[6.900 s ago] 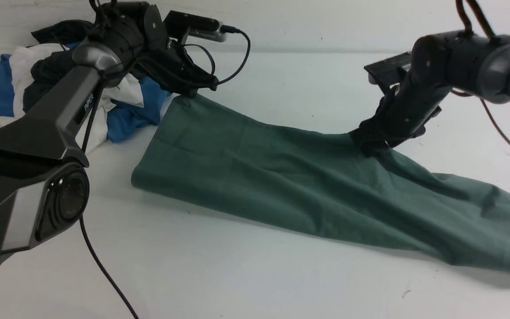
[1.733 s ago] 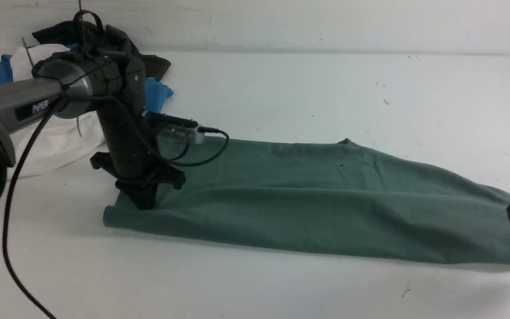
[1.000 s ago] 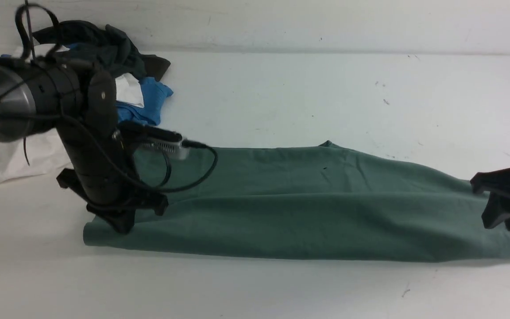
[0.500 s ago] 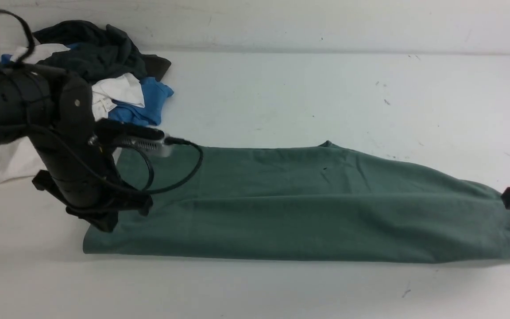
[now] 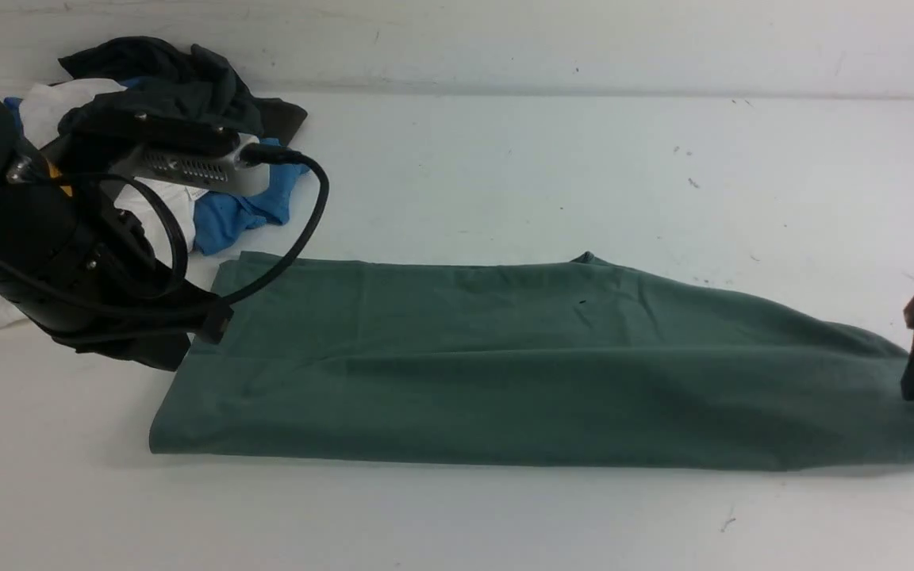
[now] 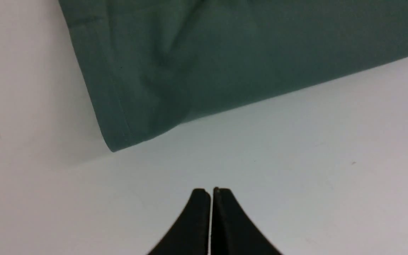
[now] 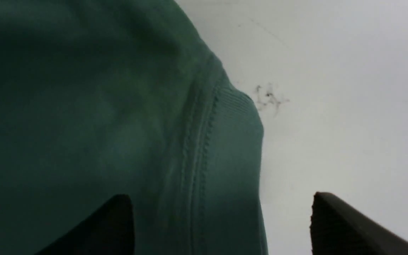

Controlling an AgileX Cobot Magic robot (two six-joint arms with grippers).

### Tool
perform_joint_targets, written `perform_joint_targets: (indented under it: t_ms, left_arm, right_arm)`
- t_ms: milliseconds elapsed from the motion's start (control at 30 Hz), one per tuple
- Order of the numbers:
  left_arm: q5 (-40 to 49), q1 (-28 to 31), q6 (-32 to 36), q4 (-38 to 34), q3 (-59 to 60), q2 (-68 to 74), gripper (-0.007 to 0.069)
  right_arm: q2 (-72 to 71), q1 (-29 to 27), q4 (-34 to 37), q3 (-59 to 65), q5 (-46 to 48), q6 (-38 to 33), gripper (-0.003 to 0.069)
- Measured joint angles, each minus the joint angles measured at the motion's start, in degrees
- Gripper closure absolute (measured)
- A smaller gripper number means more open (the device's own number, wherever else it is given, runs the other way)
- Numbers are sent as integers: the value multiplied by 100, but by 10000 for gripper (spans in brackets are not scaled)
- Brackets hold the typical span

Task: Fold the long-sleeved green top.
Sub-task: Use the right arm to clamp the right edge of the fabric, then use the right arm to drag the right edge of the fabric to the left and folds it over the left edge

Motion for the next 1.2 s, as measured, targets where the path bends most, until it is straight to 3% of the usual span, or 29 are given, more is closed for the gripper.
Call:
perform_joint_targets:
  t_ms: [100,233,300,333,367,400,500,700,900,1033,1133,1167,1200]
  left_arm:
    - [30,0,5,0,0,-2,629]
    - [36,0,5,-4,0,-6,629]
    - [48,0,11,2,0,-6,629]
    - [60,0,16,2,0,-6,629]
    - [60,0,16,2,0,-6,629]
    - [89,0,16,15,0,-6,629]
    - [175,0,16,29,0,-6,629]
    - [238,0,82,41,0,-14,629]
    - [228,0,119,41,0,-139,629]
    - [228,0,142,41,0,-168,629]
    - [228,0,142,41,0,-255,629]
    - [228,0,142,41,0,-256,629]
    - [228,0,142,41,0,-310,629]
  right_arm:
    - [323,164,-74,-50,33,0,39]
    - [485,324,-205,-84,99,0,112]
    - [499,385,-215,-118,120,-6,223]
    - [499,402,-184,-123,127,-48,327]
    - [499,404,-184,-125,132,-61,361]
    - [499,404,-185,-130,138,-77,505]
    - [443,336,-271,-142,167,-8,617]
    - [-142,199,-1098,-152,167,498,628]
    - [-810,406,-1188,-801,278,702,628]
    - [-1093,917,-910,-1334,301,756,628]
    - [-1285,1761,-534,-1974,357,968,628]
    - [-1285,1814,-534,-2007,357,985,628]
    - [-1292,2301,-423,-2251,369,1157,628]
